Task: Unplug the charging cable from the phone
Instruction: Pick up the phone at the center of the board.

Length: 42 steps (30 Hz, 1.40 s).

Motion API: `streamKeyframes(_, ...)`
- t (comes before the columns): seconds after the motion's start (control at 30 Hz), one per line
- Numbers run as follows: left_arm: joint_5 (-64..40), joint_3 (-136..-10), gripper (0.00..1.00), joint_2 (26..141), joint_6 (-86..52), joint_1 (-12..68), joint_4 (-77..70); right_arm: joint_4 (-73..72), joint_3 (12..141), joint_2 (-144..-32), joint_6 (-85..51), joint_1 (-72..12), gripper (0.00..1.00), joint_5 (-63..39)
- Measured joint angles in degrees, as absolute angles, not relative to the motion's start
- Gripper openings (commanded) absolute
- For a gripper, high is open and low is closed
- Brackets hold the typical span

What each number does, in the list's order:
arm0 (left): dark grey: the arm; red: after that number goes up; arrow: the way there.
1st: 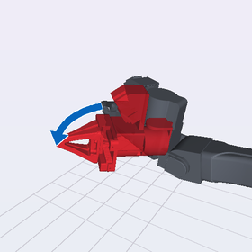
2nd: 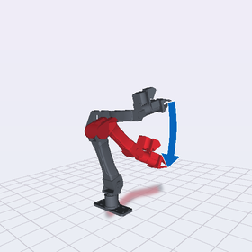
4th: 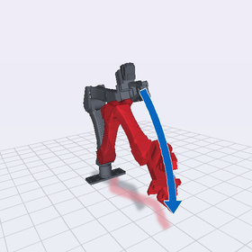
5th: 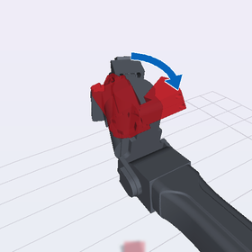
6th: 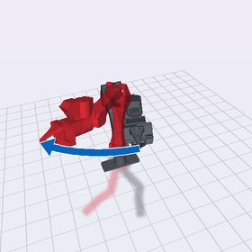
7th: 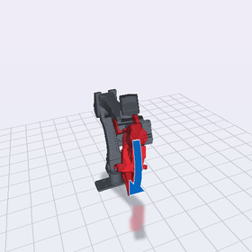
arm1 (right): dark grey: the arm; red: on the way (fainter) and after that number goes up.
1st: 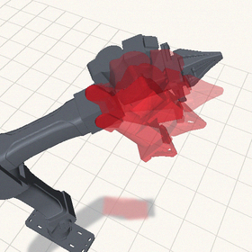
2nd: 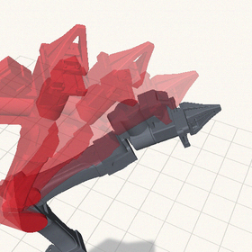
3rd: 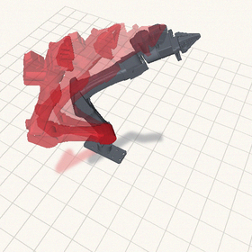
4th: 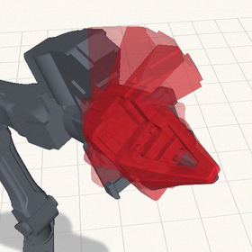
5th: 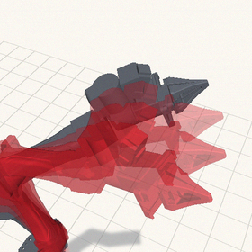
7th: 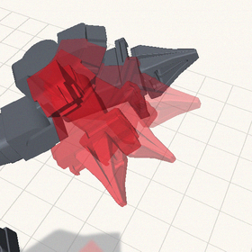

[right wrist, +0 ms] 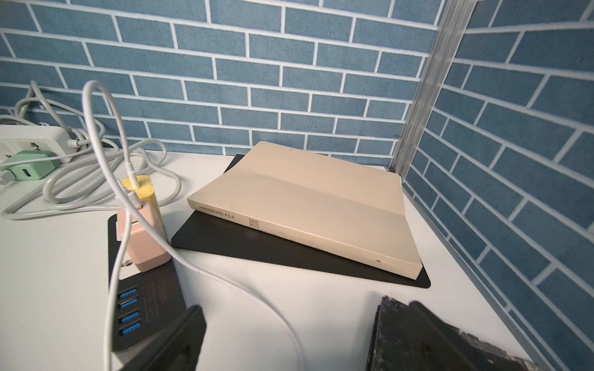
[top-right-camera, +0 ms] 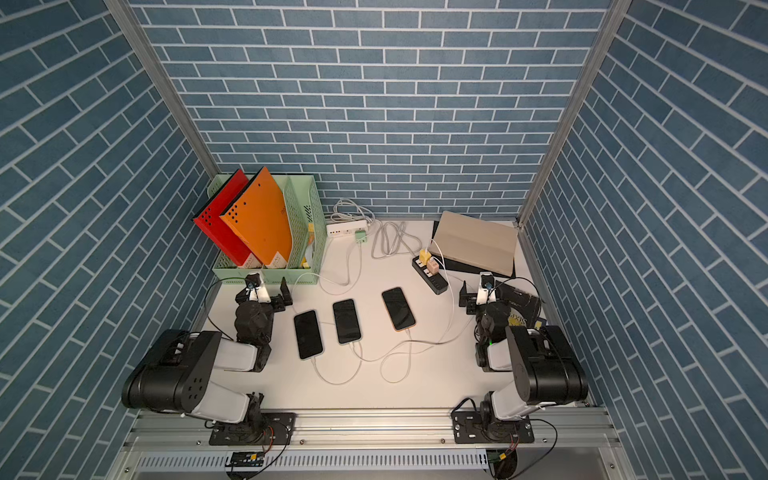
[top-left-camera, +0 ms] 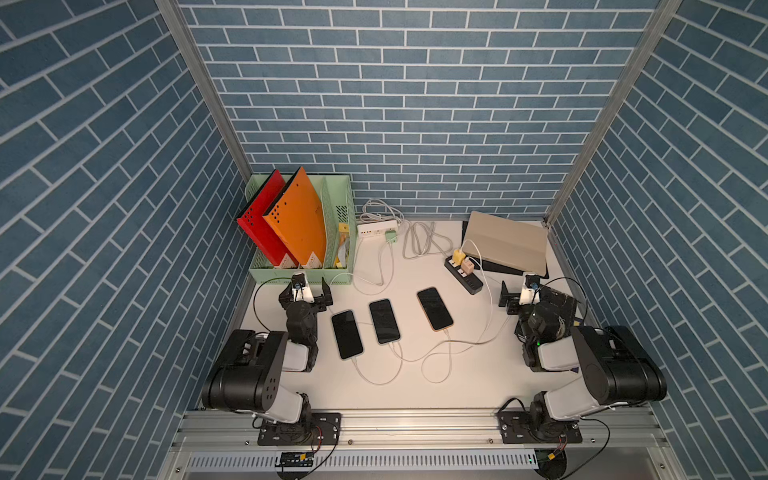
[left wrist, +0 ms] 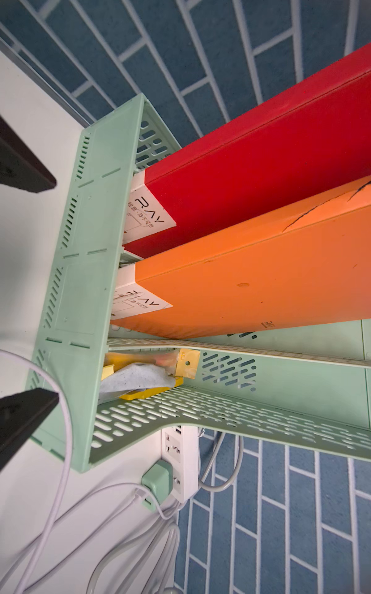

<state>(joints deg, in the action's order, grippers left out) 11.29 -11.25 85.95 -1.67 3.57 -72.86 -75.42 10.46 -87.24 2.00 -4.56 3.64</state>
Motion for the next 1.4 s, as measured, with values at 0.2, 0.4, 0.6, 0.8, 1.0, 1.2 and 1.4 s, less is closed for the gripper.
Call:
streamKeyframes(0.2, 11.0, -11.3, 1.00, 86.0, -1.7, 3.6, -72.7, -75.4, 10.5, -87.2, 2.0, -4.5, 0.99, 3.8)
streamKeyframes(0.4, 10.9, -11.3, 1.00, 86.0, -1.7, 3.6, -72.7, -75.2, 10.7, -87.2, 2.0, -4.3, 1.00, 3.9)
streamKeyframes(0.6, 10.8, -11.3, 1.00, 86.0, -1.7, 3.6, -72.7, -75.0, 10.7, -87.2, 2.0, -4.2, 1.00, 3.9)
streamKeyframes(0.8, 10.2, -12.3, 1.00, 85.8, -1.5, 3.6, -70.6, -74.8, 10.7, -87.0, 2.0, -4.1, 0.99, 4.3)
streamKeyframes(1.0, 13.5, -27.6, 1.00, 83.7, -2.1, 3.6, -48.6, -66.5, 12.3, -78.9, 1.8, -4.1, 0.99, 5.8)
streamKeyframes(1.2, 13.8, -35.2, 1.00, 80.3, -7.5, 3.7, -34.0, -52.1, 18.2, -69.9, -0.7, -5.0, 0.99, 7.3)
streamKeyframes(1.4, 13.5, -36.4, 1.00, 78.8, -15.1, 4.0, -20.1, -30.4, 31.4, -70.0, -4.8, -8.6, 1.00, 4.7)
